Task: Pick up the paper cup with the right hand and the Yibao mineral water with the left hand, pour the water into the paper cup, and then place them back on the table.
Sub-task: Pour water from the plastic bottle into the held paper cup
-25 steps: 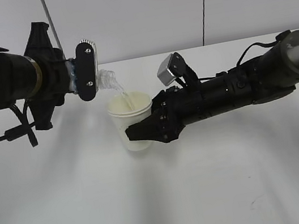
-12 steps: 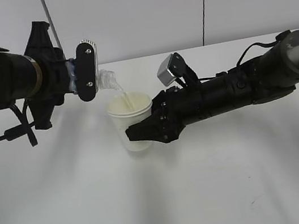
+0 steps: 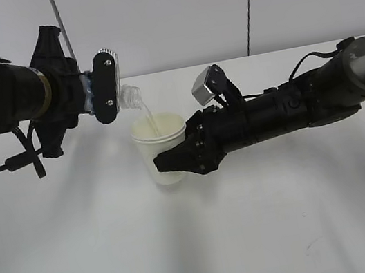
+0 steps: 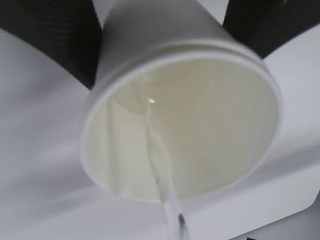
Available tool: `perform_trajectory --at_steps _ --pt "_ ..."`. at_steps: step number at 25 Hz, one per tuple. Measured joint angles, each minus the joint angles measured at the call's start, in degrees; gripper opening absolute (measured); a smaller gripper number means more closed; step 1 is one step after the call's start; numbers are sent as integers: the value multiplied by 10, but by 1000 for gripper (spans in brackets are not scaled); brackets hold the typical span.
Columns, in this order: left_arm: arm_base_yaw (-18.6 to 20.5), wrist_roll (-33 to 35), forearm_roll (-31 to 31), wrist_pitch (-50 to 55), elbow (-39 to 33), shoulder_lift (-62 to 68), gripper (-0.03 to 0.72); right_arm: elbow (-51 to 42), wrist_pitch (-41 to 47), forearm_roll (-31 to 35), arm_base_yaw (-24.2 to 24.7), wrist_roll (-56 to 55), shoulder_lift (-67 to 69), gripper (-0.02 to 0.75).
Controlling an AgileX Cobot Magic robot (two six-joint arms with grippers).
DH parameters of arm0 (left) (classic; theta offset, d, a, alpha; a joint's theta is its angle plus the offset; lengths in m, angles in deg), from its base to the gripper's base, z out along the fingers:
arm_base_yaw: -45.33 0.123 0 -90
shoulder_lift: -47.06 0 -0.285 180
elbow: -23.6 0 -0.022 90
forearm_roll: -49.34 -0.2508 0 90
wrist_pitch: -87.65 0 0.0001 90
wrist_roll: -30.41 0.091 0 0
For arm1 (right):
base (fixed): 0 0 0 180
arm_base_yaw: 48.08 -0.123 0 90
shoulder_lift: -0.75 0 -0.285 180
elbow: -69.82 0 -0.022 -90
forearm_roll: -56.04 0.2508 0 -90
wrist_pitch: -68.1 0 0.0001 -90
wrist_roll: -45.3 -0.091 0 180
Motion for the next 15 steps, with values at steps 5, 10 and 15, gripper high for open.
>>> perform_trajectory --at_steps 5,10,15 --pt "0 0 -1 0 0 0 335 0 0 0 0 0 0 522" --pt "0 0 -5 0 0 0 335 0 0 0 0 0 0 522" --pt "0 0 -9 1 0 0 335 0 0 0 0 0 0 522"
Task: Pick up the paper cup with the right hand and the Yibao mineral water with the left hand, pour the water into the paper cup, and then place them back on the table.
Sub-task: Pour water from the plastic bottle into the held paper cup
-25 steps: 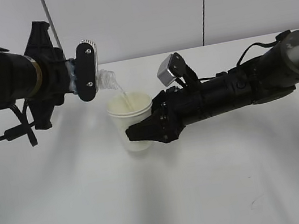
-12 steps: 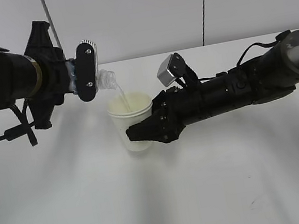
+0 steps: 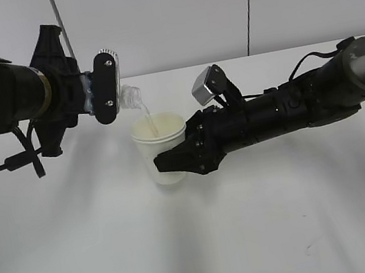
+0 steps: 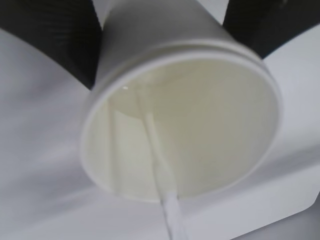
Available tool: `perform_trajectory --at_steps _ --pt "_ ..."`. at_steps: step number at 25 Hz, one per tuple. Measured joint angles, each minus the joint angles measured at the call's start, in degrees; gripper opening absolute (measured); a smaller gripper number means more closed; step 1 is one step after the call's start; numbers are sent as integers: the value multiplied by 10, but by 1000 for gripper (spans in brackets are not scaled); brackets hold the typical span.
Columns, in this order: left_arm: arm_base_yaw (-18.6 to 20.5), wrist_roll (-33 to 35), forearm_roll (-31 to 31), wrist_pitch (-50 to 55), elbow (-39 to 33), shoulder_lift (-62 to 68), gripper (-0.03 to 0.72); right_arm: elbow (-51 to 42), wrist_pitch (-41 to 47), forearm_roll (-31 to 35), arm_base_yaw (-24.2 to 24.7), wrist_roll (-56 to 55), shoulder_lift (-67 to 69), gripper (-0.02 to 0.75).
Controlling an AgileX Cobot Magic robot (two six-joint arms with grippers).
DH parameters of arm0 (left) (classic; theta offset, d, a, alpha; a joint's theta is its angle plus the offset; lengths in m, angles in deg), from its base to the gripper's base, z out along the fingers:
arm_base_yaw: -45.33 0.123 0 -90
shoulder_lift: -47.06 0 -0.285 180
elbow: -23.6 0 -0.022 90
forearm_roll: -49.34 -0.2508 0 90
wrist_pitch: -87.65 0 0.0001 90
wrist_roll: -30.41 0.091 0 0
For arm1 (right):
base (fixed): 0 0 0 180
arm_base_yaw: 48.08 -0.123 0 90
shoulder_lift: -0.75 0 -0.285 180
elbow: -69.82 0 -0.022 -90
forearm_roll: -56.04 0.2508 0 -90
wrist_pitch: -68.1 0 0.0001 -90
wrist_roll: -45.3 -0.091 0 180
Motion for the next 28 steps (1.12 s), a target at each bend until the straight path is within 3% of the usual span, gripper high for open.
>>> perform_trajectory --at_steps 28 --pt "0 0 -2 4 0 0 335 1 2 -2 0 0 0 522"
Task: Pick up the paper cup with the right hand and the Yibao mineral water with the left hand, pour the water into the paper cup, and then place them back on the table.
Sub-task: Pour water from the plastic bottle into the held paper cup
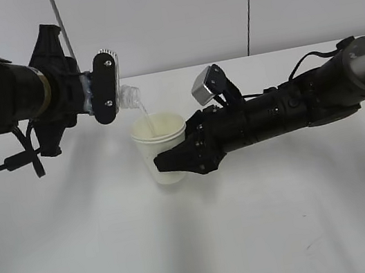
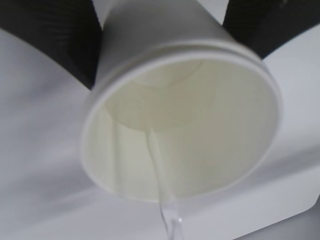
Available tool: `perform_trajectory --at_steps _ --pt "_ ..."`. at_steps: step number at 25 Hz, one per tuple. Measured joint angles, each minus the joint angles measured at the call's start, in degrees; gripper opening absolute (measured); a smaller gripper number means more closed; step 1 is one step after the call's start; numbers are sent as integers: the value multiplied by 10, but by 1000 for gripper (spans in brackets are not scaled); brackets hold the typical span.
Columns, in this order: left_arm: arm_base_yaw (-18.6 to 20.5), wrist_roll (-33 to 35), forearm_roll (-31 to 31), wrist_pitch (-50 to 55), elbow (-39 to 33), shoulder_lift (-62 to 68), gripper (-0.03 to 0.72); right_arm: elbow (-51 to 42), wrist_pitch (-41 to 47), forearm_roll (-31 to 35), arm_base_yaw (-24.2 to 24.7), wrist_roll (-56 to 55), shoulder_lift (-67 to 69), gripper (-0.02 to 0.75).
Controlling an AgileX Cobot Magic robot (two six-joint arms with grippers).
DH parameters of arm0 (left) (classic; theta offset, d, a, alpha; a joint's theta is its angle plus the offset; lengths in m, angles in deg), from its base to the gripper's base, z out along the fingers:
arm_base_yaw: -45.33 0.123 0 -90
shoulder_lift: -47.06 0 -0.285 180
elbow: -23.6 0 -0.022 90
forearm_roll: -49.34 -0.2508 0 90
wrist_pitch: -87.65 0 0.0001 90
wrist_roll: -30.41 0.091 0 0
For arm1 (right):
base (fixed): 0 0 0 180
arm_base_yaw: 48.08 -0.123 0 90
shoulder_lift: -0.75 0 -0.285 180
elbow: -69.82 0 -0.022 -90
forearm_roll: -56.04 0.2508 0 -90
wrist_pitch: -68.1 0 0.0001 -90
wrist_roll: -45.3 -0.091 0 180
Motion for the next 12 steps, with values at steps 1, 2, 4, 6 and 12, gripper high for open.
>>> perform_trajectory --at_steps 1,2,4,6,12 --pt "0 0 0 0 0 0 335 0 0 0 0 0 0 522" --pt "0 0 1 0 0 0 335 0 0 0 0 0 0 522" --pt "0 0 1 0 0 0 335 0 0 0 0 0 0 522" --pt "0 0 1 0 0 0 335 0 0 0 0 0 0 522" --pt "0 0 3 0 0 0 335 0 1 0 0 0 0 522"
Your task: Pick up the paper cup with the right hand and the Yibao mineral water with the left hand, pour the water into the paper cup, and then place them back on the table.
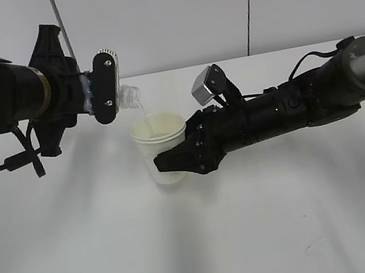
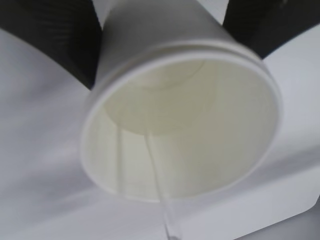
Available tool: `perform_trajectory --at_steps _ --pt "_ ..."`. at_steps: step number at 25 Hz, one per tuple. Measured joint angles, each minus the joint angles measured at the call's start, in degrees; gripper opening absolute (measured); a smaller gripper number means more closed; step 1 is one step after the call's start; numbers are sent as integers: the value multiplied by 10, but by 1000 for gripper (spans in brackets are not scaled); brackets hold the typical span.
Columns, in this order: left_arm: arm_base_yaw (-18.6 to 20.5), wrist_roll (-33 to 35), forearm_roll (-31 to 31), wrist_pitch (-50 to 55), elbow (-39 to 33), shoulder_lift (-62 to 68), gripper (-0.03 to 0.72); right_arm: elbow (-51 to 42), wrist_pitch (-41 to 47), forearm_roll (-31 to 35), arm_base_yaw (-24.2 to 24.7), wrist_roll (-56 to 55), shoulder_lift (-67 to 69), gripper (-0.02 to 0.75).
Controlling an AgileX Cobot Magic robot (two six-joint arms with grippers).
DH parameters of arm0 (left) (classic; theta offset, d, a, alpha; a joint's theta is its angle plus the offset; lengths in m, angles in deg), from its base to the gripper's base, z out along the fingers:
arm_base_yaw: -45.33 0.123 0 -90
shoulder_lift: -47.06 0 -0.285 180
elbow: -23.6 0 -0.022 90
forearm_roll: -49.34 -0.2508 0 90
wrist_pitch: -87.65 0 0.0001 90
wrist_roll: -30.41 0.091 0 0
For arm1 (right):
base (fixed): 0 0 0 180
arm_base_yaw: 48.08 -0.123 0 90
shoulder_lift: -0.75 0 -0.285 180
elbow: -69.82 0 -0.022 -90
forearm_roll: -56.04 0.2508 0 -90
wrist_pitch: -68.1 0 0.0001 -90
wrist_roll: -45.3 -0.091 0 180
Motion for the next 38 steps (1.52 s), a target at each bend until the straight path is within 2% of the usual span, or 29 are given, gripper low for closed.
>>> perform_trajectory --at_steps 10,17,22,30,38 --pt "0 -31 13 -1 0 0 335 0 0 0 0 0 0 522" --pt "0 -55 51 -10 0 0 335 0 1 0 0 0 0 522" --pt "0 -73 97 -17 0 0 335 0 1 1 0 0 0 522" --pt "0 -144 200 -24 0 0 335 0 27 38 0 0 0 522" --pt "0 -223 251 -73 0 0 335 0 48 72 8 0 0 522"
